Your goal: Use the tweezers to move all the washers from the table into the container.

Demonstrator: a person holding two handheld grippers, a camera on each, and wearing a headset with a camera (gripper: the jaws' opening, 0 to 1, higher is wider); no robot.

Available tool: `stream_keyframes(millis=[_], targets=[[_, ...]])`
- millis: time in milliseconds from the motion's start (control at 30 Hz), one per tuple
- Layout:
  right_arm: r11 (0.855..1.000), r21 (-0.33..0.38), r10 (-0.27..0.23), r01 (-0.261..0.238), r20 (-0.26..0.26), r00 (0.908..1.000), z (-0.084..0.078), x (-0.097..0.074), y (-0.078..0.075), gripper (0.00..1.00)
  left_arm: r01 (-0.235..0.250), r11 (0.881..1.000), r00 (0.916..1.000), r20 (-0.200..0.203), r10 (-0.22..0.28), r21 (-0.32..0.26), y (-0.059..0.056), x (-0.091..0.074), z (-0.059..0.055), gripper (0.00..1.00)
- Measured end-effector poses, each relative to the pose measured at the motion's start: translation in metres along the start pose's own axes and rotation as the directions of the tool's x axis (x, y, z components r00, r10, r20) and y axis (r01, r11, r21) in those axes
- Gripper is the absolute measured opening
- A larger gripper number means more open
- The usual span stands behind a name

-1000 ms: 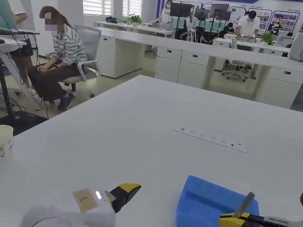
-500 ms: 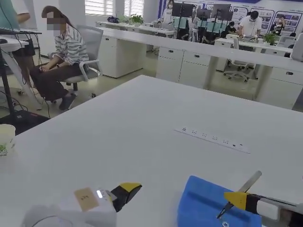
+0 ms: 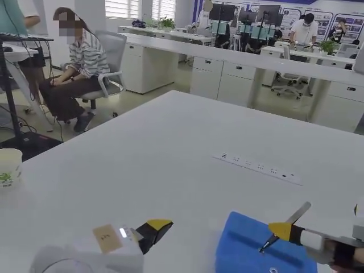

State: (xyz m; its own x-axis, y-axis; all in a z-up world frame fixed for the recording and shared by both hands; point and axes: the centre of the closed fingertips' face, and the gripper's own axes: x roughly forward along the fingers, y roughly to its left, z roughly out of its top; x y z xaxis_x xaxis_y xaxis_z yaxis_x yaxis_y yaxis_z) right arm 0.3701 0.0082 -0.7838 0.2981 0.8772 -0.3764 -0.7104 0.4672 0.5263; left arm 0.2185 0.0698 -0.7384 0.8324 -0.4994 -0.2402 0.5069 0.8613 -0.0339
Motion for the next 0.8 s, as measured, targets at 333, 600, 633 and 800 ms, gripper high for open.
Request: stream_keyframes(millis=[333,600,633,800], targets=[[0.998,-0.042,-0.053,0.052,-0.03,0.9981,-0.008,0.009,-0.014,0.03,0.001,1.0,1.0,-0.001,-0.001,-0.002,0.001,0.0,0.0,0.93],[0.991,-0.113,-0.079,0.071,-0.065,0.9948,-0.015,0.015,-0.022,0.03,0.0,1.0,1.0,-0.005,0.0,0.001,0.001,0.0,-0.001,0.93],[0.987,-0.135,-0.095,0.085,-0.071,0.9929,-0.016,0.016,-0.025,0.03,-0.001,1.0,1.0,-0.005,0.001,0.003,0.001,-0.001,-0.001,0.93],[0.983,-0.148,-0.122,0.11,-0.08,0.9893,-0.019,0.018,-0.034,0.03,-0.002,1.0,1.0,-0.005,0.002,0.001,0.001,-0.001,-0.001,0.93]])
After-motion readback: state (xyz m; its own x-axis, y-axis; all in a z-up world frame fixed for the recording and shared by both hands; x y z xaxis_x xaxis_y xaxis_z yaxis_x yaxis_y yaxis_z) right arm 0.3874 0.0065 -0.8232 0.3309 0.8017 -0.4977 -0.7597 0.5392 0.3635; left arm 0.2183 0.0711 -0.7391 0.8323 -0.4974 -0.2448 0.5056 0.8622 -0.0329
